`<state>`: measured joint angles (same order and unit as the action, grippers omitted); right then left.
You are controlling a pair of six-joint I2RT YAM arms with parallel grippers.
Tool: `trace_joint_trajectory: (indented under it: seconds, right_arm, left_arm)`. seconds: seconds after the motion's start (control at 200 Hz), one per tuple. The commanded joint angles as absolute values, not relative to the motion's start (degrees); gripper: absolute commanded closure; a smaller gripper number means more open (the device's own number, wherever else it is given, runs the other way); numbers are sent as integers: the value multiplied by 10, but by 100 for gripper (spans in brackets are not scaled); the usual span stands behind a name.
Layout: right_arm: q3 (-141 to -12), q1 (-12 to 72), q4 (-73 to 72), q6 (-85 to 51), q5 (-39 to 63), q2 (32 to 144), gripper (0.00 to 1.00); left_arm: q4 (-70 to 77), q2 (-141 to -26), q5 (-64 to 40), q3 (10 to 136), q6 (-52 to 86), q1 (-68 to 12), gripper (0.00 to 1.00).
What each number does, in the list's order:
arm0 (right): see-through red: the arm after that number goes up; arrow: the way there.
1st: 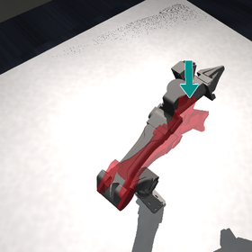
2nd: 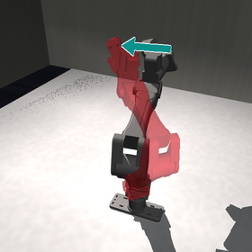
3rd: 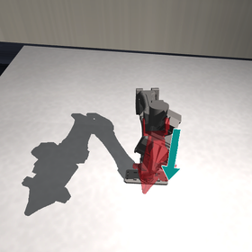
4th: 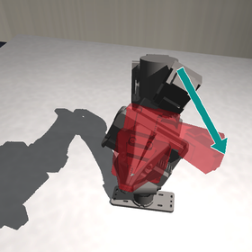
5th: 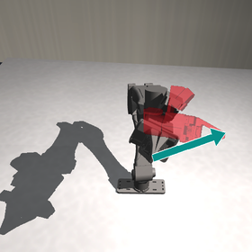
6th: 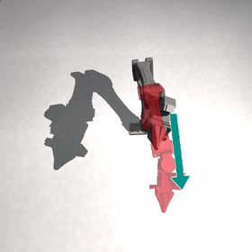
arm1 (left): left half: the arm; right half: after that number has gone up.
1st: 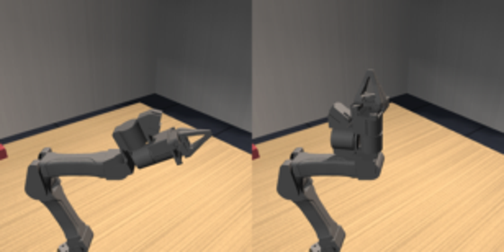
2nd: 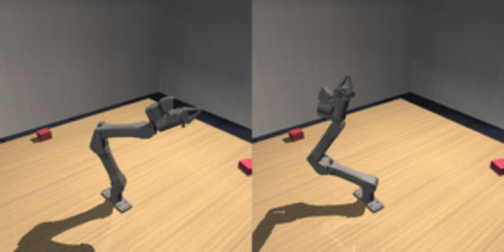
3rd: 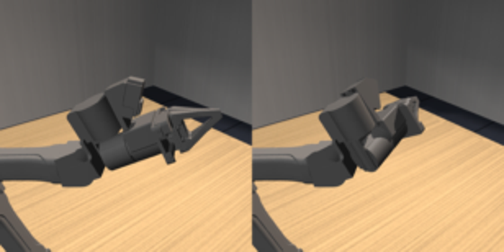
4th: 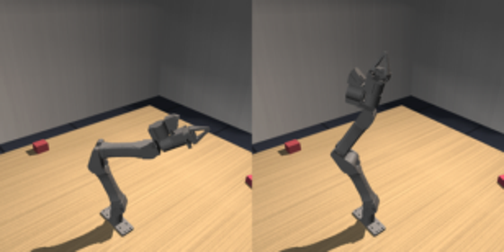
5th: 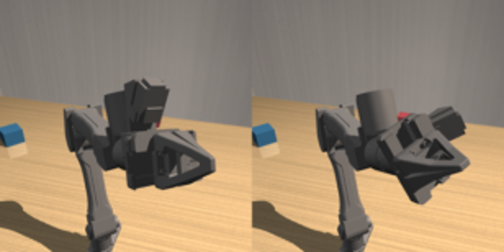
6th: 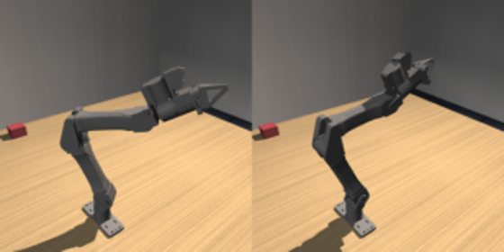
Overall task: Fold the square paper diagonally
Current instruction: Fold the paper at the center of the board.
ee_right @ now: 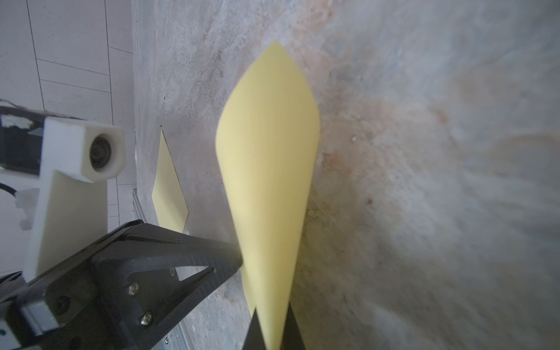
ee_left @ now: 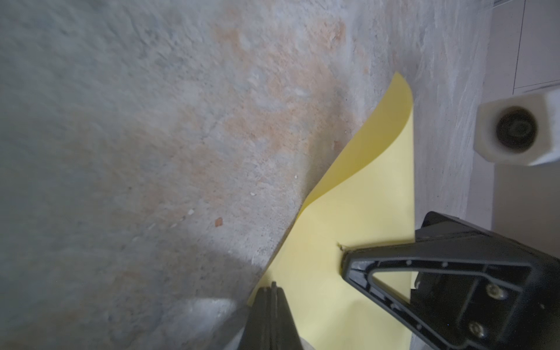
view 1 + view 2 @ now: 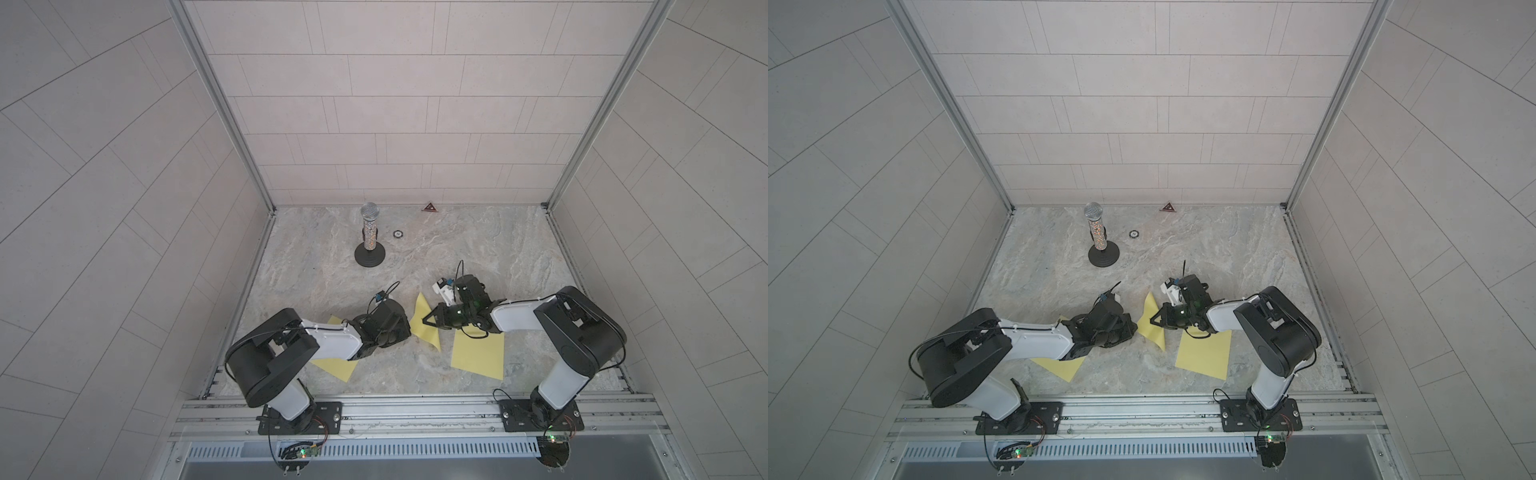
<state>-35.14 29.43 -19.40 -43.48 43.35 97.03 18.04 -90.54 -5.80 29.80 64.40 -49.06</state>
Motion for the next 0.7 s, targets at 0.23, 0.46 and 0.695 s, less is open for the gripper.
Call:
trace_joint_trajectory:
  seconds: [0.23,0.46,0.695]
  right_arm:
    - [-338,274,-267,-447,465,991,66]
    - [-362,274,-262,-424,476,1019,66]
    - [-390,264,-235,-391,480,1028,69]
  left_arm:
    - [48,-950,-48,271,624,-497,100]
    - [47,-951,-51,272,621,-499,100]
    - [41,-949,-50,273,621,-502,100]
